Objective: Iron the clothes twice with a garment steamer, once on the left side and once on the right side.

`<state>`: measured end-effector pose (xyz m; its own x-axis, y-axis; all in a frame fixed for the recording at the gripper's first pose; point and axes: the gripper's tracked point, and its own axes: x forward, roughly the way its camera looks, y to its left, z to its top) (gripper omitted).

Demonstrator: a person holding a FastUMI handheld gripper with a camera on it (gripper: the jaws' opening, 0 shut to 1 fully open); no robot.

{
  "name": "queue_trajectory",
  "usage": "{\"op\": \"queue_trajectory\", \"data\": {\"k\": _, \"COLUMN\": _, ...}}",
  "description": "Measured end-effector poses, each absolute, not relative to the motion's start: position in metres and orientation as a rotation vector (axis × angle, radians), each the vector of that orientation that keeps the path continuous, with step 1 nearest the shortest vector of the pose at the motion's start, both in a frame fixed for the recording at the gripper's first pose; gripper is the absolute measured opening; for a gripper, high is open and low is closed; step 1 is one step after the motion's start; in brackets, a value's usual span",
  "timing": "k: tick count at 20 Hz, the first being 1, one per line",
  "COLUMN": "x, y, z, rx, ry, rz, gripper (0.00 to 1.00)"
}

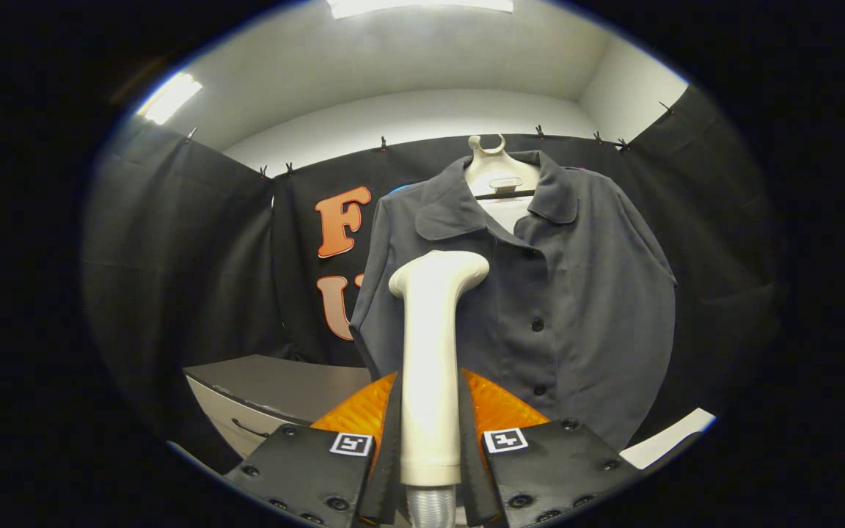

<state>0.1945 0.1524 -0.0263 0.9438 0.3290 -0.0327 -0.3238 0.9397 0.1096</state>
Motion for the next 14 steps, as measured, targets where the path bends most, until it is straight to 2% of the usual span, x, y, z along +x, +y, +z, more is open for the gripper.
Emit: {"op": "queue_trajectory", "data": {"k": 14, "x": 0.176, "y": 0.142, "z": -0.065, "rx": 0.064, "ry": 0.106, "rz": 0.309, "gripper": 0.41}}
